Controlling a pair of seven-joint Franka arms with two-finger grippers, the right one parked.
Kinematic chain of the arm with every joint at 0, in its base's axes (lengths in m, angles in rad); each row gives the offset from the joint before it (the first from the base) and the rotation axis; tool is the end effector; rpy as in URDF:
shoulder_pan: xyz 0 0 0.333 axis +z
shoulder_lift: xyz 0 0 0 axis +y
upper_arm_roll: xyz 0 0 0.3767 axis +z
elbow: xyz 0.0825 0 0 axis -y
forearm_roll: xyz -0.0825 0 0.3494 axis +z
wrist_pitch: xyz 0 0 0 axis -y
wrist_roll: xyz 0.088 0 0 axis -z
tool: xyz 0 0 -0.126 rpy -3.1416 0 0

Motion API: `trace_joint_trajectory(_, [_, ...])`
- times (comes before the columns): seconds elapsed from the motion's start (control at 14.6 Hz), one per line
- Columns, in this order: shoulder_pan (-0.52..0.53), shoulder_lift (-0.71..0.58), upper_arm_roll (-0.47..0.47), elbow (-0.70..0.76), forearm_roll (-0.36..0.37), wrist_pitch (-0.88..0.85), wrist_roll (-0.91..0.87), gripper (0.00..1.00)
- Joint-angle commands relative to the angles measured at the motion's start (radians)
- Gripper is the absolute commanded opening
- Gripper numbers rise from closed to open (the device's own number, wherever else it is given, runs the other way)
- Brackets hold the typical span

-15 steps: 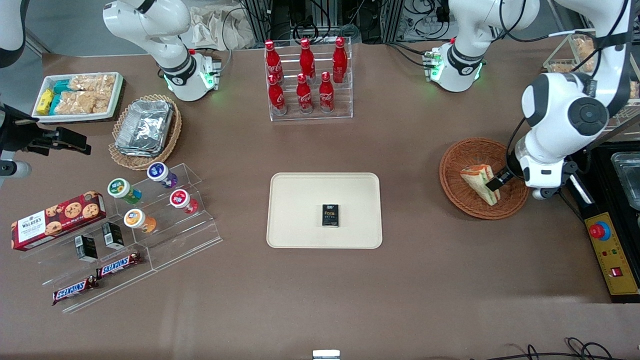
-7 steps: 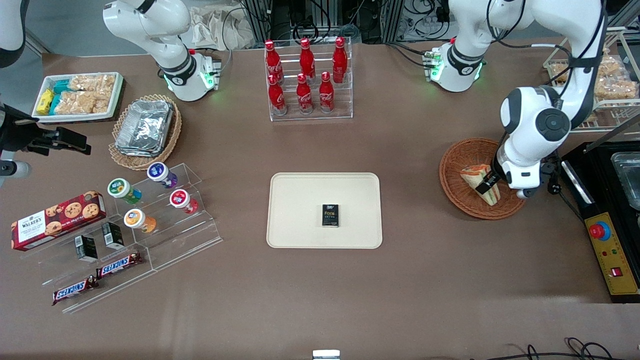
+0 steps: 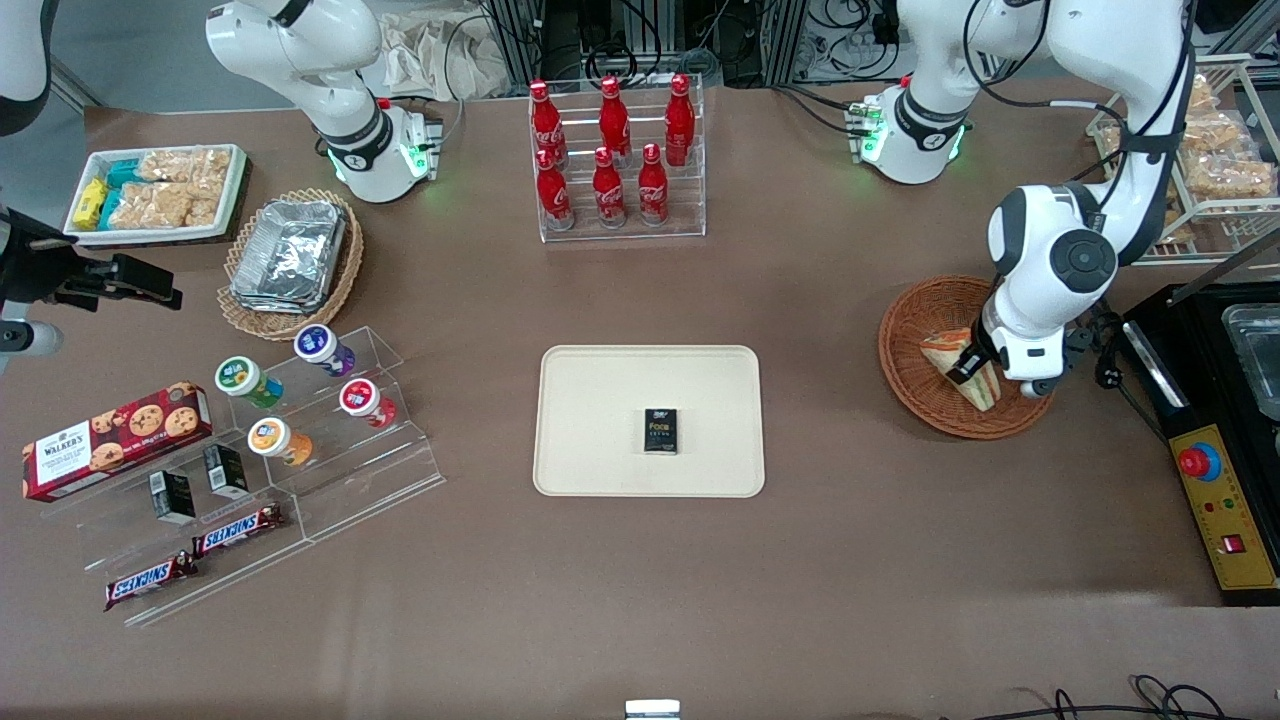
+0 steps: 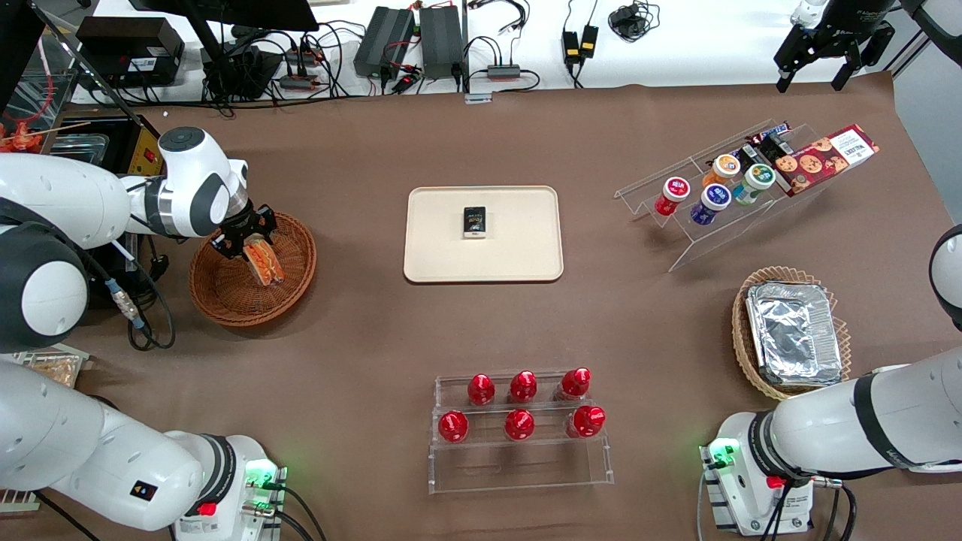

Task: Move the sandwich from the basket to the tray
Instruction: 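Close the left gripper on the wrapped sandwich's edge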

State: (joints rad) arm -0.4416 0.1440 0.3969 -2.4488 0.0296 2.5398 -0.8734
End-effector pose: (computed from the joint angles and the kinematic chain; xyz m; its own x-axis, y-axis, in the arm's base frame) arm 0.4693 -0.0217 0.3136 0.6962 0.7173 0.0267 0.7168 -0.6928 -0.0790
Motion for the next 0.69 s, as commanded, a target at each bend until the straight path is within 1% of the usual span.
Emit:
trace_joint_trajectory(0.0, [0.000,-0.001,-0.006,-0.021,0.015,0.047,-0.042,0.00])
trace_joint_trajectory(0.14, [-0.003,-0.015,-0.007,-0.010,0.016,0.037,-0.030,0.00])
trace_joint_trajectory(0.27, [-0.003,-0.069,-0.006,0.013,0.035,-0.039,0.008,0.00])
trace_joint_trajectory(0.41, [0.000,-0.124,-0.006,0.077,0.046,-0.192,0.139,0.00])
trace_joint_trajectory(0.48, [0.001,-0.142,-0.006,0.132,0.046,-0.278,0.212,0.00])
trace_joint_trajectory(0.62, [0.001,-0.143,-0.009,0.312,0.046,-0.521,0.357,0.00])
